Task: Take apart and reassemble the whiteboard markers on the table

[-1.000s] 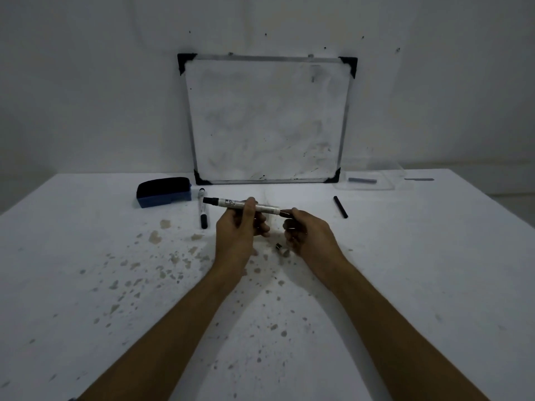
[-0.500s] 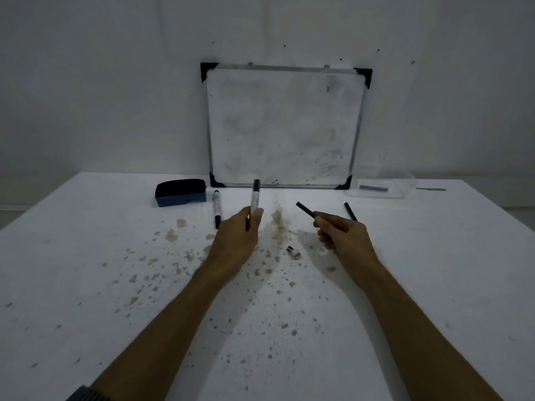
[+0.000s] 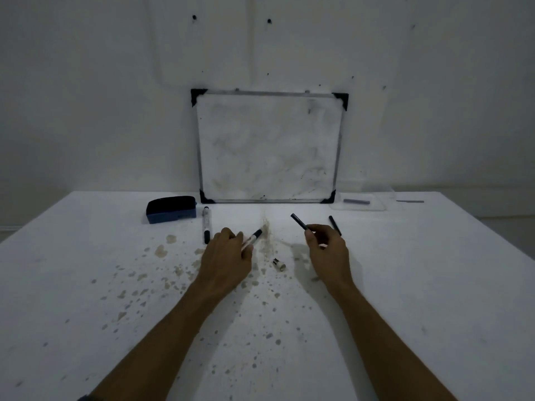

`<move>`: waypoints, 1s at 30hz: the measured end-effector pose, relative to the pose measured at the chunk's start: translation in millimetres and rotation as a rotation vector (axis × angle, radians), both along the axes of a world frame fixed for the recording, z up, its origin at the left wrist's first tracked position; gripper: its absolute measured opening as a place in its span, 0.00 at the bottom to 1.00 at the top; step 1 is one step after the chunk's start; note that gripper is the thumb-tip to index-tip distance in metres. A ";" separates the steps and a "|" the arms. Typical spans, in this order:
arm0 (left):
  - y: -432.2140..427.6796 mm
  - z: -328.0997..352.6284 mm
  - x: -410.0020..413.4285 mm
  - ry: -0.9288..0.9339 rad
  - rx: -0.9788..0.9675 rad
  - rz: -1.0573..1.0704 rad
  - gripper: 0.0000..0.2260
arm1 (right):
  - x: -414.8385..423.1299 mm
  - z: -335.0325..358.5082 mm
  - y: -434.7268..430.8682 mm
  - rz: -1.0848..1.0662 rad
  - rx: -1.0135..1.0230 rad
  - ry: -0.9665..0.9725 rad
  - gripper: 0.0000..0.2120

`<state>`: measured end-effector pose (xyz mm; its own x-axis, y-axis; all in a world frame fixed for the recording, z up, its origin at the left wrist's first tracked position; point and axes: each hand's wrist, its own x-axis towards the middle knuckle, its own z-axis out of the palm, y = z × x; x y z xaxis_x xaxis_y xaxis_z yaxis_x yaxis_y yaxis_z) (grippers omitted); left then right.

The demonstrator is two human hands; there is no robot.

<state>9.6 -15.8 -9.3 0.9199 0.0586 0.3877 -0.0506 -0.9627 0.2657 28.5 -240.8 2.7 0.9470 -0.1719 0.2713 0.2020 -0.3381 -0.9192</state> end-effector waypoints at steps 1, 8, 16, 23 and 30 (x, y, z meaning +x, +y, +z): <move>-4.6 4.2 -2.1 -0.029 0.005 0.011 0.16 | -2.8 1.3 -2.1 0.006 0.043 0.015 0.08; -85.4 45.4 23.8 -0.033 -0.180 -0.249 0.17 | -16.7 19.3 -55.4 -0.042 0.155 0.092 0.06; -145.4 18.7 98.9 0.261 -0.166 -0.250 0.22 | 28.9 62.3 -139.9 -0.172 -0.126 0.058 0.06; -159.6 -7.7 102.2 0.117 -0.187 -0.192 0.20 | 138.8 89.3 -154.3 -0.184 -0.528 0.072 0.09; -159.7 -12.4 107.5 0.073 -0.209 -0.195 0.19 | 232.3 87.4 -140.6 -0.124 -0.957 0.409 0.17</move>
<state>117.1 -175.4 -21.7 0.9468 -0.0500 0.3180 -0.2023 -0.8608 0.4669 260.8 -381.4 90.1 0.9876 -0.1566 0.0085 -0.1496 -0.9572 -0.2476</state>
